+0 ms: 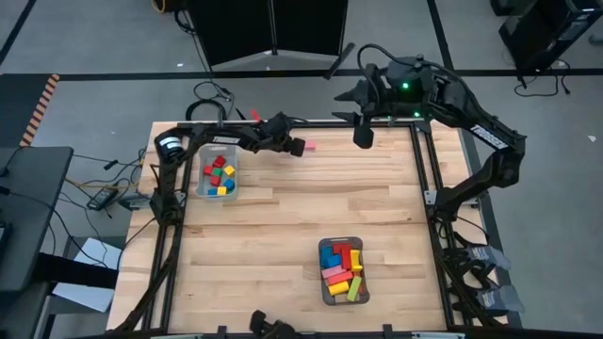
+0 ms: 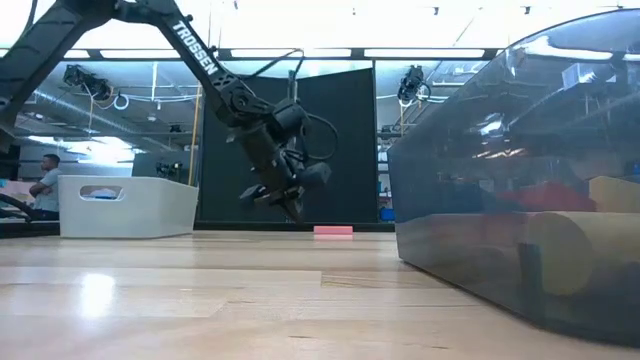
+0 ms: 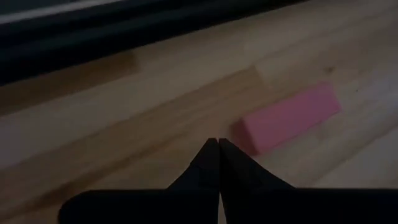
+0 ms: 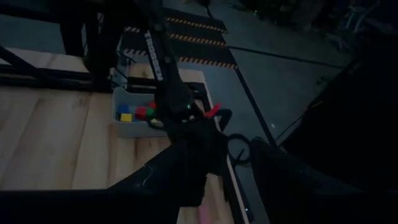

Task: Sort blocks by size
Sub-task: Put the pink rectangular block into the black bin

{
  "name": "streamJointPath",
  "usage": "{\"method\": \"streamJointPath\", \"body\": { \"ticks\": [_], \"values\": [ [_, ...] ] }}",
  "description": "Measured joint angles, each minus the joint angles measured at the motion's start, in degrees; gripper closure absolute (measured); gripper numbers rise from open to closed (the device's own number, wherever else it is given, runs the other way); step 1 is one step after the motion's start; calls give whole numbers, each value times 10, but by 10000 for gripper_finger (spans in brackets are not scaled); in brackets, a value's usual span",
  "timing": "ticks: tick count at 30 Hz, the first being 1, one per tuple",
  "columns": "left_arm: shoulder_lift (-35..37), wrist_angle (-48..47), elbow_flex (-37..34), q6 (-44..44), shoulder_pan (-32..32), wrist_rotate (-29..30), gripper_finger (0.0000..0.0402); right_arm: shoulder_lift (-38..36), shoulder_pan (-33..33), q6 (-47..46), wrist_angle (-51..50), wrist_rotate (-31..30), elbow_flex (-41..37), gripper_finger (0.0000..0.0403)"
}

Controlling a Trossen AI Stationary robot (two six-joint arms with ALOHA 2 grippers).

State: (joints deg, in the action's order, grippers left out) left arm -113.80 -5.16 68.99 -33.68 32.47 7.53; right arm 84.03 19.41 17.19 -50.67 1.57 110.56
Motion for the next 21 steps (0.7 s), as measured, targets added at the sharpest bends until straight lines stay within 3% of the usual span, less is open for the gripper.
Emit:
{"method": "streamJointPath", "body": {
  "ticks": [9, 17, 21],
  "values": [
    [-39, -9, 44, -2, 2, -16, 400, -2, -32, -5, 0, -15, 0, 215],
    [-48, -60, 76, 70, 21, -148, 399, -1, -46, 2, 22, -39, 0, 215],
    [-46, -76, 76, 82, 25, -151, 400, -1, -47, -8, 10, -51, 0, 215]
  ]
}}
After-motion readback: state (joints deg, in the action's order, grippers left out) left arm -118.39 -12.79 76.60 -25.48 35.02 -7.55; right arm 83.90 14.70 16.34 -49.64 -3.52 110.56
